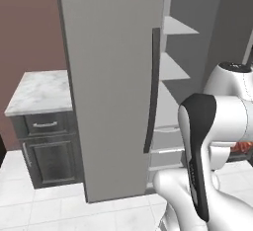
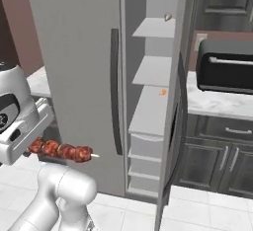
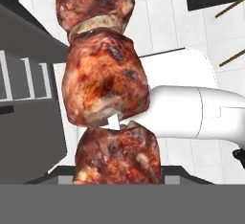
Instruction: Store the kebab skewer in the freezer for long-term storage. Close the freezer door after placing the cooked food.
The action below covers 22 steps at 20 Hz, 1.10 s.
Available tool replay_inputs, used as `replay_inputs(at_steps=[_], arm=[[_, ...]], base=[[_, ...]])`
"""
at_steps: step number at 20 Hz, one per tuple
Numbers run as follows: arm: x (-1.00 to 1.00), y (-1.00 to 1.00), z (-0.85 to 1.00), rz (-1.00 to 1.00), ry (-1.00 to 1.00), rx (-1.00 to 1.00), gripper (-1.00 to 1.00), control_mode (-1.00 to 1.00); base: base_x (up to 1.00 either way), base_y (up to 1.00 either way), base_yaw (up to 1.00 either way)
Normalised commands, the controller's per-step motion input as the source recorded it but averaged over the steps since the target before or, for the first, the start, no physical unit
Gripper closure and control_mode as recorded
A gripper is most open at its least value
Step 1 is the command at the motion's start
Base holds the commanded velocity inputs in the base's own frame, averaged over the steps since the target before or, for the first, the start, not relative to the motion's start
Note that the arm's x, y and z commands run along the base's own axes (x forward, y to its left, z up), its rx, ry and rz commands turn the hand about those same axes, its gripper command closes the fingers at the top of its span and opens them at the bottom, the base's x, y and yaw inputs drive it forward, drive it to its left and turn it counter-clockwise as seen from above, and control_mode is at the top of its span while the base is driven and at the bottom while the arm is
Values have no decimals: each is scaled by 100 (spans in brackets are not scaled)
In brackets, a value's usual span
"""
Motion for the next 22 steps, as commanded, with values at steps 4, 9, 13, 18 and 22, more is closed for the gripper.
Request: replay_inputs(at_steps=[4, 9, 13, 18, 22], arm=[[0, 0, 0, 0, 0, 0, 100, 100], [0, 0, 0, 0, 0, 0, 100, 100], [0, 0, 0, 0, 0, 0, 100, 100], [0, 0, 0, 0, 0, 0, 100, 100], [0, 0, 0, 0, 0, 0, 100, 100]], base=[[26, 0, -12], [63, 4, -11], [56, 6, -10], [27, 1, -3], [11, 12, -2]])
